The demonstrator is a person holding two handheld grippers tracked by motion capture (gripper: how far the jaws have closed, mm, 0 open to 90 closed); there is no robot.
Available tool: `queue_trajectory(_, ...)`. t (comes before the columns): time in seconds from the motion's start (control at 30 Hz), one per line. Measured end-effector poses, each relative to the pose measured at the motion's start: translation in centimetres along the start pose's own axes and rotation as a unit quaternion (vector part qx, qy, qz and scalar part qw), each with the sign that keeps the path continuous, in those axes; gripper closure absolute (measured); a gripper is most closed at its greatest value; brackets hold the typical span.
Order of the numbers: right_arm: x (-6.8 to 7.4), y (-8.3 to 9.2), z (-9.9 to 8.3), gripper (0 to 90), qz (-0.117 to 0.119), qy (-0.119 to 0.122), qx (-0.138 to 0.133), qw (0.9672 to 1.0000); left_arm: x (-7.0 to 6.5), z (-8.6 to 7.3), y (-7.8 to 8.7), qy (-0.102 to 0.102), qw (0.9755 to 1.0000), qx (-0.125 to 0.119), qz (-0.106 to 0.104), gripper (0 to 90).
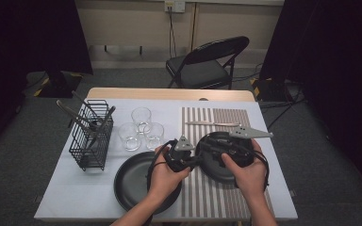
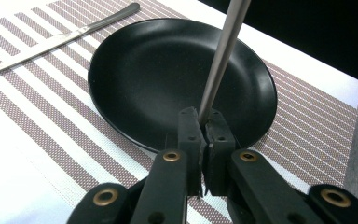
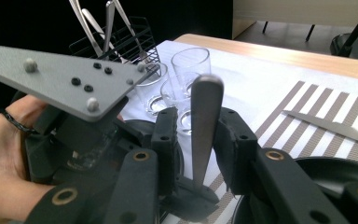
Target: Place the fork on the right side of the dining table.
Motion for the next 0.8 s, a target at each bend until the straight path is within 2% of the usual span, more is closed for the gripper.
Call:
queue_trajectory(0.6, 0.06, 0.14, 0.60, 71.5, -0.008, -0.004, -0.009, 0.9999, -0.15, -0.25, -0.19, 0.013, 0.9998, -0.008, 0.012, 87.4)
queue_trajectory(0.8, -0.02, 0.11, 0.59, 76.8, -0.011, -0.004, -0.007, 0.9999, -0.14, -0.37, -0.21, 0.012, 0.9998, -0.006, 0.015, 87.4)
Point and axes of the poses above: each handheld gripper's, and its own axes: y roughly backward along the jaws, z roughly out of its top, x roughly to its left, the point moved 2 cm from there along -y, roughly forward along the jaws, and after that the axes turned 6 degrees about -z, right-handed, at the moved point
